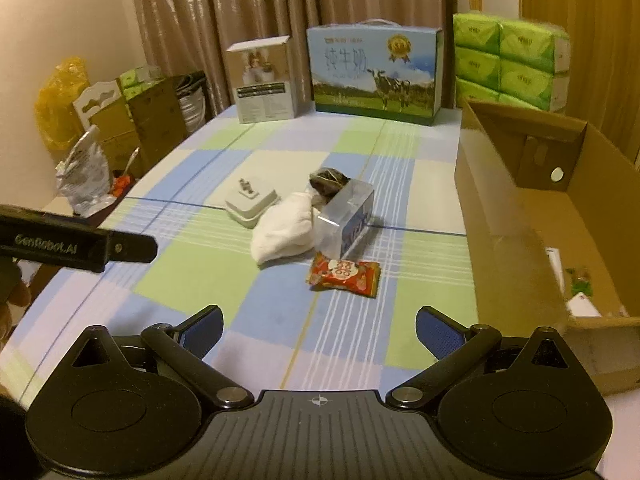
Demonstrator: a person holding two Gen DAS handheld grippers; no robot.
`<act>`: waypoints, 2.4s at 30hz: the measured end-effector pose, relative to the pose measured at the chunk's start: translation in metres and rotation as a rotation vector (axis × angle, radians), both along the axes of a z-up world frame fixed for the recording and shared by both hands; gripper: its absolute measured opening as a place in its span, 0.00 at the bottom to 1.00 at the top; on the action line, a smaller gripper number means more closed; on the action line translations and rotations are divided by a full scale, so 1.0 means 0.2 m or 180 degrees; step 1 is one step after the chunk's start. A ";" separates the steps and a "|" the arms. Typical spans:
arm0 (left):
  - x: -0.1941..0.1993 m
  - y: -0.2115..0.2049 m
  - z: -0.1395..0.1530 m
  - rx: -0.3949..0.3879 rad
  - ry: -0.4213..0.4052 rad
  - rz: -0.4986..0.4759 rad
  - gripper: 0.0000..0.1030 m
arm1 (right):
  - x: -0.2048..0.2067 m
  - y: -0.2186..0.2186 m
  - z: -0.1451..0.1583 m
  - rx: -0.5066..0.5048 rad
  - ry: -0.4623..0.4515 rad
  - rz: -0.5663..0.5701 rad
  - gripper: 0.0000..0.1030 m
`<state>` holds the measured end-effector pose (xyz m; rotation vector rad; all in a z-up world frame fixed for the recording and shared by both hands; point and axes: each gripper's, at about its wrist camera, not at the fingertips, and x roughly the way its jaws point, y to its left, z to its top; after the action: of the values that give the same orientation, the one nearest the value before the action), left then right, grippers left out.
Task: Organize objects
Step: 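Grasp the white cloth with the left tool while the right tool grasps the red snack packet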
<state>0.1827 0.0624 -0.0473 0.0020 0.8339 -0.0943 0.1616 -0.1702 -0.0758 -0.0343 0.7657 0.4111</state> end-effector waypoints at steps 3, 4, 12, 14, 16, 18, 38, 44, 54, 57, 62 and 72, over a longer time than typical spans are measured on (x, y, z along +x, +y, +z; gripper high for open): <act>0.08 0.01 -0.08 0.0002 0.0028 0.0010 0.98 | 0.10 0.02 -0.08 0.0023 0.0068 -0.0059 0.94; 0.10 0.01 -0.10 0.0001 0.0034 0.0012 0.98 | 0.12 0.02 -0.11 0.0041 0.0097 -0.0076 0.93; 0.28 0.03 -0.28 -0.0057 0.0058 0.0000 0.98 | 0.34 0.07 -0.28 0.0111 0.0211 -0.0253 0.91; 0.31 0.03 -0.31 -0.0049 0.0060 -0.0014 0.98 | 0.38 0.08 -0.31 0.0091 0.0210 -0.0288 0.91; 0.33 0.03 -0.33 -0.0065 0.0071 -0.0017 0.98 | 0.40 0.10 -0.35 0.0054 0.0215 -0.0320 0.90; 0.35 0.04 -0.35 -0.0086 0.0076 -0.0026 0.98 | 0.42 0.11 -0.37 -0.0001 0.0171 -0.0352 0.89; 0.43 -0.02 -0.40 -0.0140 0.0098 -0.0218 0.98 | 0.43 0.12 -0.37 -0.0186 -0.0042 -0.0420 0.42; 0.46 -0.09 -0.40 -0.0068 -0.0066 -0.0561 0.90 | 0.45 0.04 -0.36 -0.0207 -0.0037 -0.0642 0.42; 0.54 -0.27 -0.48 0.0197 -0.0292 -0.1129 0.71 | 0.47 -0.02 -0.36 -0.0180 -0.0010 -0.0770 0.42; 0.55 -0.31 -0.50 0.0319 -0.0340 -0.1172 0.62 | 0.47 -0.02 -0.36 -0.0163 -0.0004 -0.0772 0.42; 0.53 -0.33 -0.50 0.0466 -0.0355 -0.1147 0.29 | 0.46 -0.02 -0.36 -0.0173 0.0005 -0.0754 0.42; 0.42 -0.29 -0.37 0.0168 -0.0151 -0.0799 0.19 | 0.35 -0.02 -0.23 -0.0161 -0.0112 -0.0585 0.42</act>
<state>0.2667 0.0041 -0.1206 0.1582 0.7858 -0.3075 0.2318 -0.1741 -0.1219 -0.0183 0.7377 0.2158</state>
